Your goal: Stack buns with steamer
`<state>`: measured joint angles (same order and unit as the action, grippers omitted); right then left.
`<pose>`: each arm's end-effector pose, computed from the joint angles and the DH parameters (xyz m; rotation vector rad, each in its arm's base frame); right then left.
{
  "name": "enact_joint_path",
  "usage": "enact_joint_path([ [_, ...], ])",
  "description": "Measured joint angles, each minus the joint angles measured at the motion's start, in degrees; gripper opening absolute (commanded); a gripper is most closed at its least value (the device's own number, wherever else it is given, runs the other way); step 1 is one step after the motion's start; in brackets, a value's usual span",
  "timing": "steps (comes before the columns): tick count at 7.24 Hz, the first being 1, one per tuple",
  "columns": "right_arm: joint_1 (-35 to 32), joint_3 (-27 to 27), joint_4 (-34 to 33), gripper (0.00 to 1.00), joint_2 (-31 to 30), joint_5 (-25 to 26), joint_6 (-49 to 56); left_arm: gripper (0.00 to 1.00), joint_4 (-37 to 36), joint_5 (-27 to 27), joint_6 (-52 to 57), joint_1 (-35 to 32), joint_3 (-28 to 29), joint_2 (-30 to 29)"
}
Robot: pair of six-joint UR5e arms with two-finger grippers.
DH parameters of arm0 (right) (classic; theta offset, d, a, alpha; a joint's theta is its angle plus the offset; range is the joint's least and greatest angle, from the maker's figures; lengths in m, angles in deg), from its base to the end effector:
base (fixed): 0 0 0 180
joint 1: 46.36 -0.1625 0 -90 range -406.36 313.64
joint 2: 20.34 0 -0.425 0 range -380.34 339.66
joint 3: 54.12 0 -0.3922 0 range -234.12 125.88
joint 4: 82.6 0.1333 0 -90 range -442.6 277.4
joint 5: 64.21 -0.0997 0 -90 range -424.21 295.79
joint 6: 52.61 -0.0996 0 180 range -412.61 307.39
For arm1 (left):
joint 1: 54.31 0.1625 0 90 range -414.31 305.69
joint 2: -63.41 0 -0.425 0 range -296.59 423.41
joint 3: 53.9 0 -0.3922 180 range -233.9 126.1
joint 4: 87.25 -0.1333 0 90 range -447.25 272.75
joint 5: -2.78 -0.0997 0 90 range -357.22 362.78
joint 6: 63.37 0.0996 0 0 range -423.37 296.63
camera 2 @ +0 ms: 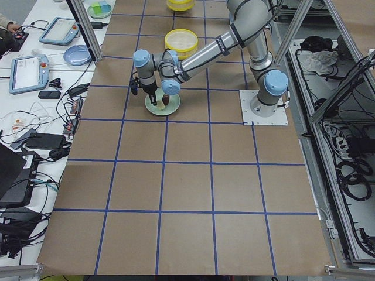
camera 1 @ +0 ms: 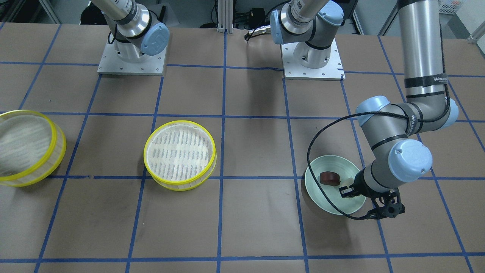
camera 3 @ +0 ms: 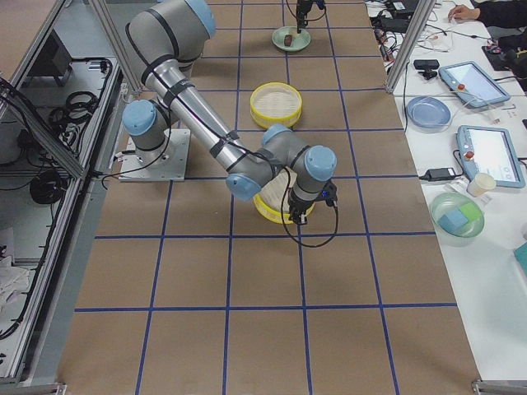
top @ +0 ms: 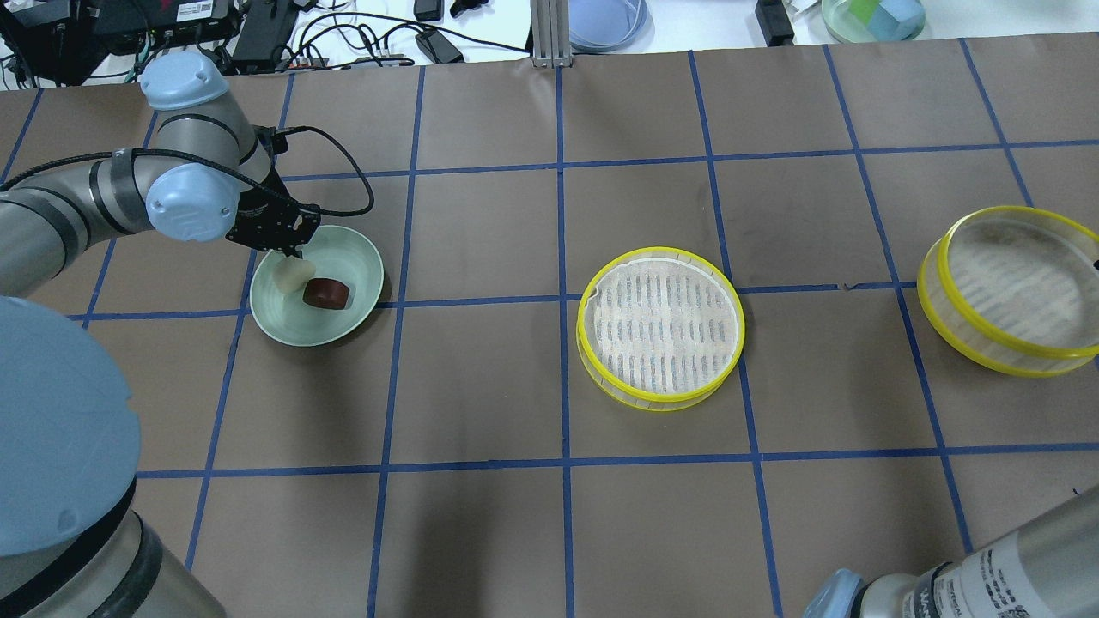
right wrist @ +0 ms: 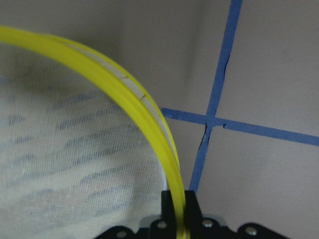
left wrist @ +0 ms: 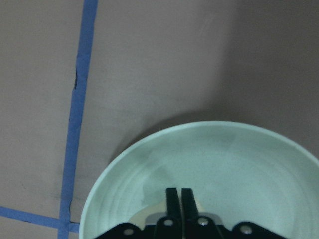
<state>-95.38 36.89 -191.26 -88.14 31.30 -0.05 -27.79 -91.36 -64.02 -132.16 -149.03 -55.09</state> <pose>-0.3083 -0.5436 0.2947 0.3215 -3.1110 -0.1948 0.0080 -0.6361 0.2142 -0.3396 3.0549 0.0936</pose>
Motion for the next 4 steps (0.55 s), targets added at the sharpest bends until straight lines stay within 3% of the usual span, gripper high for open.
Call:
enact_joint_path([
  [4, -5.99, -0.13, 9.63, 0.00, -10.04, 0.89, -7.15, 0.00, 4.52, 1.94, 0.65, -3.04, 2.67, 6.03],
])
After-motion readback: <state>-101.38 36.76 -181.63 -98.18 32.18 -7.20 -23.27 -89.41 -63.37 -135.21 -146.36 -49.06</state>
